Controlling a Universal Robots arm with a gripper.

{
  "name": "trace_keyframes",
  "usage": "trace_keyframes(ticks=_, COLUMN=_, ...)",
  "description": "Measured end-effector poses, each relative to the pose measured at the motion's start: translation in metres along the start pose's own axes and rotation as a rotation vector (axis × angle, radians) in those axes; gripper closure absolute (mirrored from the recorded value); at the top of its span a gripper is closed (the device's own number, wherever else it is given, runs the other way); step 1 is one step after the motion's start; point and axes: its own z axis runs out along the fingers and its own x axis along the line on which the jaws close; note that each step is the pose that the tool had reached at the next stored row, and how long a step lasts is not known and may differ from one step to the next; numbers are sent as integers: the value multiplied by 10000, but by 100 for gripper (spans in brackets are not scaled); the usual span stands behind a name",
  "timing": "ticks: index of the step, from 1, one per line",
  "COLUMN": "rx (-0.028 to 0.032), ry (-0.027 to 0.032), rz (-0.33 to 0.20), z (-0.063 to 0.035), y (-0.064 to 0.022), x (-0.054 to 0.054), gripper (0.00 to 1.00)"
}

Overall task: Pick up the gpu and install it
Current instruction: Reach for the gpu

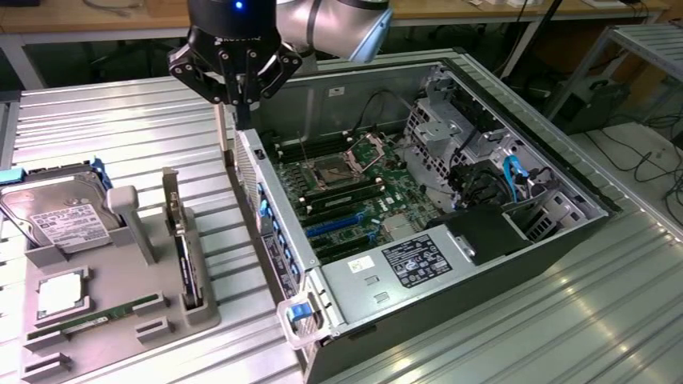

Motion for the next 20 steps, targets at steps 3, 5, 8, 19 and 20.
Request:
trace_keyframes(ticks=3, rx=1, ry=1, rz=0, z=-1, y=-2, x=20, gripper=89)
trace_keyframes(ticks=5, rx=1, ry=1, rz=0, z=-2, y=-2, x=33, gripper=89)
trace_keyframes(ticks=8, rx=1, ry=0, rz=0, z=-2, y=-4, x=55, gripper=89)
trace_keyframes(ticks=19, rx=1, ry=0, rz=0, z=-5, y=-12, x=165, gripper=89)
trace_keyframes(ticks=20, rx=0, ry=1, rz=0, z=-5, y=-13, x=173, gripper=89)
